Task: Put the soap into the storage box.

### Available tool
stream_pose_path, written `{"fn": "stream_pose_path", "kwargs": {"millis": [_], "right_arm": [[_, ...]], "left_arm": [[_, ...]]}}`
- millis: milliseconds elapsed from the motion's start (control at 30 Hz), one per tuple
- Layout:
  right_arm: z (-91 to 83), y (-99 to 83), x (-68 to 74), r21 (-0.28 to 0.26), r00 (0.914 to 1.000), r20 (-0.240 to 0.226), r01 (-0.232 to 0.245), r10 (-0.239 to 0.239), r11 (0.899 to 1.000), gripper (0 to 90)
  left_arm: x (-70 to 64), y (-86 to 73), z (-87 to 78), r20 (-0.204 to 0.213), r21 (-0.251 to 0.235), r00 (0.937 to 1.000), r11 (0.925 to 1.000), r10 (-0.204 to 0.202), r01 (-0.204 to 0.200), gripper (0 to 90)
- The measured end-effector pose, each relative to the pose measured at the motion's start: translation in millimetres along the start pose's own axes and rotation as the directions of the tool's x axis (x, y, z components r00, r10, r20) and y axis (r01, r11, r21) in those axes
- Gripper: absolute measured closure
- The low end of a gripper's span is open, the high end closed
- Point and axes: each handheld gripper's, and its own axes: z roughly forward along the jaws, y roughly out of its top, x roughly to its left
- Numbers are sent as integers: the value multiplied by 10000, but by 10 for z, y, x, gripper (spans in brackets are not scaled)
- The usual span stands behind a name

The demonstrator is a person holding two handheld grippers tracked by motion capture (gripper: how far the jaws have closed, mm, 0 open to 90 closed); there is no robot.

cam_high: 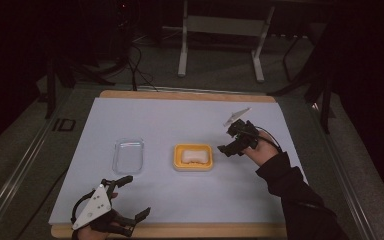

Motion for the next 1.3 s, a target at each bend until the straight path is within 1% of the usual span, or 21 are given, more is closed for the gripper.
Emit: {"fn": "stream_pose_path", "kwargs": {"millis": [67,133,200,333,400,433,533,567,600,633,667,700,733,867,900,1000,1067,1100,1167,1233,1300], "right_arm": [[-33,-58,-22,-184,9996,46,-288,289,9994,132],[-62,-116,-20,-358,9982,320,-495,506,9981,133],[-90,-171,-20,-467,9977,205,-641,651,9968,136],[-129,-271,23,-621,9971,386,-632,657,9961,136],[-139,-297,35,-685,9963,369,-750,777,9948,136],[-152,-352,60,-876,9943,373,-964,1000,9915,136],[-175,-440,103,-1056,9904,674,-1128,1203,9880,135],[-175,-440,103,-1056,9904,674,-1128,1203,9880,135],[-195,-513,122,-1231,9853,755,-1433,1533,9820,135],[-195,-513,122,-1231,9853,755,-1433,1533,9820,135],[-207,-578,134,-1380,9812,809,-1633,1755,9769,135],[-207,-578,134,-1380,9812,809,-1633,1755,9769,135],[-215,-631,151,-1480,9773,880,-1785,1927,9727,135],[-233,-705,171,-1560,9760,1007,-1761,1930,9719,137],[-262,-748,174,-1655,9729,1132,-1814,2014,9694,138],[-291,-786,178,-1755,9708,1075,-1937,2144,9652,137],[-317,-829,202,-1911,9678,1184,-1973,2221,9615,137],[-336,-877,229,-2085,9654,1116,-2093,2358,9554,136],[-342,-900,245,-2088,9644,1114,-2134,2400,9544,136],[-353,-947,276,-2212,9612,1179,-2195,2495,9502,136],[-377,-1020,312,-2603,9542,1253,-2327,2718,9371,135]], "left_arm": [[-1,-1,3,-2,32,10000,10000,13,-13,11],[-3,-1,5,7,48,10000,10000,15,-15,11],[-4,-1,6,13,46,10000,10000,11,-11,11],[-3,-1,8,16,51,10000,10000,4,-4,11],[-6,-1,9,20,39,10000,10000,-4,4,11],[-8,-1,7,12,50,10000,10000,3,-3,11],[-8,-1,8,8,61,10000,10000,2,-2,11],[-9,-1,8,6,60,10000,10000,-2,2,11],[-8,-1,9,13,71,10000,10000,6,-6,11],[-8,-2,10,13,66,10000,10000,6,-6,11],[-9,-2,12,17,64,10000,10000,4,-4,11],[-9,-2,12,18,67,10000,10000,3,-3,11],[-10,-3,13,20,82,10000,10000,1,-1,11],[-12,-2,13,31,100,10000,9999,9,-9,11],[-13,-2,13,31,82,10000,10000,14,-14,11],[-11,-2,11,24,90,10000,10000,3,-4,11],[-12,-2,11,26,100,10000,10000,-3,3,11],[-12,-2,11,33,109,10000,9999,-10,9,11],[-13,-2,12,49,150,10000,9999,13,-14,11],[-14,-1,13,61,133,10000,9999,11,-11,11],[-15,0,11,67,91,10000,10000,-2,1,11]]}}
